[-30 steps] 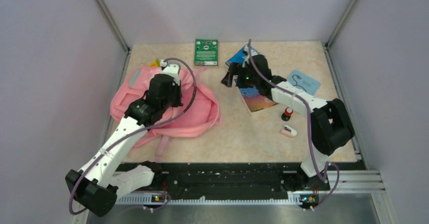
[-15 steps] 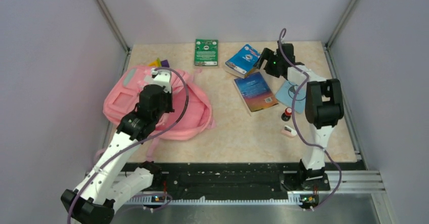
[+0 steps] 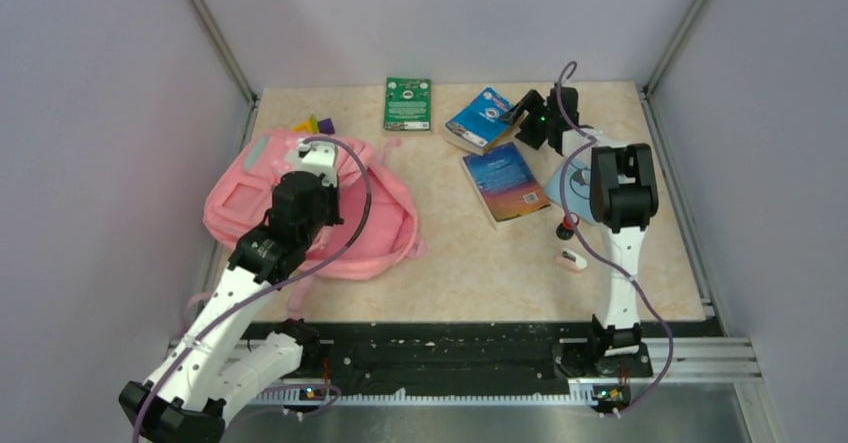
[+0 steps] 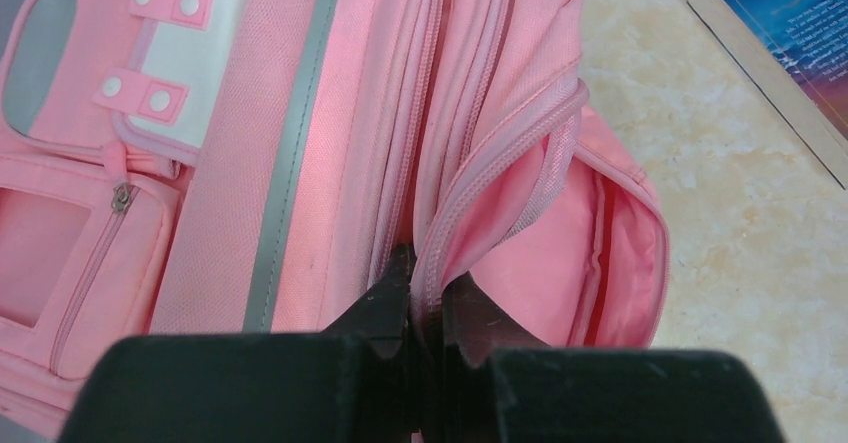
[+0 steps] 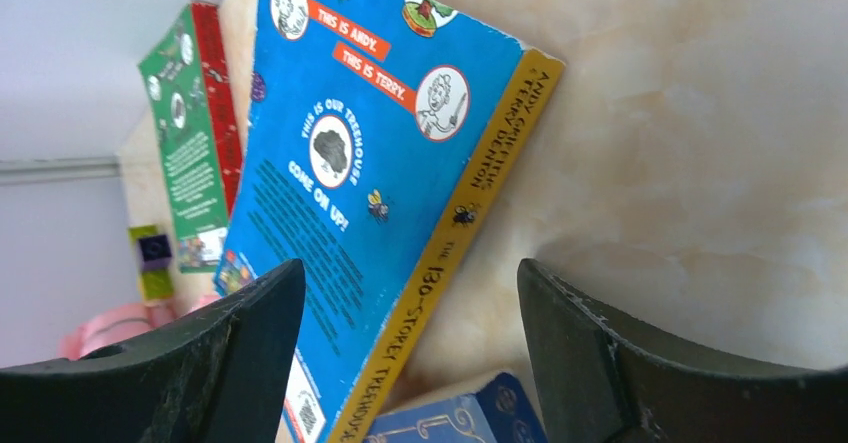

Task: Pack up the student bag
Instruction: Pick up the book from the center of the board, then place the book in the student bag.

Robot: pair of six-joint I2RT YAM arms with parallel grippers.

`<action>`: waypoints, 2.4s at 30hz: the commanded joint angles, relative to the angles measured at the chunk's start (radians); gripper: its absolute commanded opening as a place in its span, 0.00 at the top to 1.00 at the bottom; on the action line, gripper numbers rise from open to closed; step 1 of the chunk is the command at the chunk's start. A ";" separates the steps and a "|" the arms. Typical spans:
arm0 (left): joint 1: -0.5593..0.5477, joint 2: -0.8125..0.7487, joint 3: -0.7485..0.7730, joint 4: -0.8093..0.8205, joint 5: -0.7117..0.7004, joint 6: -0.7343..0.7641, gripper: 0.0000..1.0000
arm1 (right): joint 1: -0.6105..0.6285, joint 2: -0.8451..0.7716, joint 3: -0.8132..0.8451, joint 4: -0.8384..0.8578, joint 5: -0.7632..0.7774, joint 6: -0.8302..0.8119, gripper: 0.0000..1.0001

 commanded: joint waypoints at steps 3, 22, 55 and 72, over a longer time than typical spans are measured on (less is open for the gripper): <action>0.004 -0.017 0.017 0.126 0.014 -0.009 1.00 | 0.007 0.060 0.024 0.097 -0.036 0.191 0.24; 0.004 -0.036 0.013 0.135 0.029 -0.008 1.00 | 0.063 0.130 -0.018 0.374 -0.029 0.414 0.62; 0.004 -0.070 -0.002 0.147 0.044 -0.015 1.00 | 0.079 -0.750 -0.685 0.396 -0.171 0.158 1.00; 0.004 -0.111 -0.013 0.182 0.123 -0.032 1.00 | 0.592 -1.008 -0.807 0.265 -0.125 0.267 1.00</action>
